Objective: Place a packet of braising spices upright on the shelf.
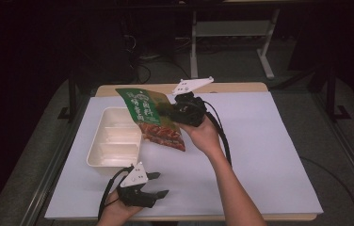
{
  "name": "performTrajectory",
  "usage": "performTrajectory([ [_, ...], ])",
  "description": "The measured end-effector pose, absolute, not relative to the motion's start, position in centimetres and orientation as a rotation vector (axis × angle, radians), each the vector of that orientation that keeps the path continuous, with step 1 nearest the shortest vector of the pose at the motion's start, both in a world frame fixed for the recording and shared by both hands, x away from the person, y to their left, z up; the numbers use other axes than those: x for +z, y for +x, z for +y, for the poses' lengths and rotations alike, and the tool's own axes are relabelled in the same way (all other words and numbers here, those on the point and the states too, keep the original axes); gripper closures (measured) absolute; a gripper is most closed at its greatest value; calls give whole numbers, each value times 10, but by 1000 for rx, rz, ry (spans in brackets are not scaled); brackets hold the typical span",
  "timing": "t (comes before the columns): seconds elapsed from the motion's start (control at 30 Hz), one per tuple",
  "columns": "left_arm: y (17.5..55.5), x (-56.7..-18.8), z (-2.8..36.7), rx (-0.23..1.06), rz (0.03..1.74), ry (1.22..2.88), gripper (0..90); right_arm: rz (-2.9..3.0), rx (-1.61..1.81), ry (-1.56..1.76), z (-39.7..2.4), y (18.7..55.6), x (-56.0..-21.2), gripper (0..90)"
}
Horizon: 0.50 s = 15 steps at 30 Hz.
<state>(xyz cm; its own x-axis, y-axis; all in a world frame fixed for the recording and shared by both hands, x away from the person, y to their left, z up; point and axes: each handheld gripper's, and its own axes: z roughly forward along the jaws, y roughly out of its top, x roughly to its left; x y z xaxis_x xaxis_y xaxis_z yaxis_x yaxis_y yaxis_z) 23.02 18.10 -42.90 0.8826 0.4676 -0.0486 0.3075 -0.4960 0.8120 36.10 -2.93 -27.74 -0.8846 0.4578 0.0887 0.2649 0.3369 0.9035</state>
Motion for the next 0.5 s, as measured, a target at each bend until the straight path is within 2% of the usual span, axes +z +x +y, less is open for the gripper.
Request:
performTrajectory([
  [0.5,229,-430,180,227,541,2138,338,2422,1622,616,-1,372,-273,898],
])
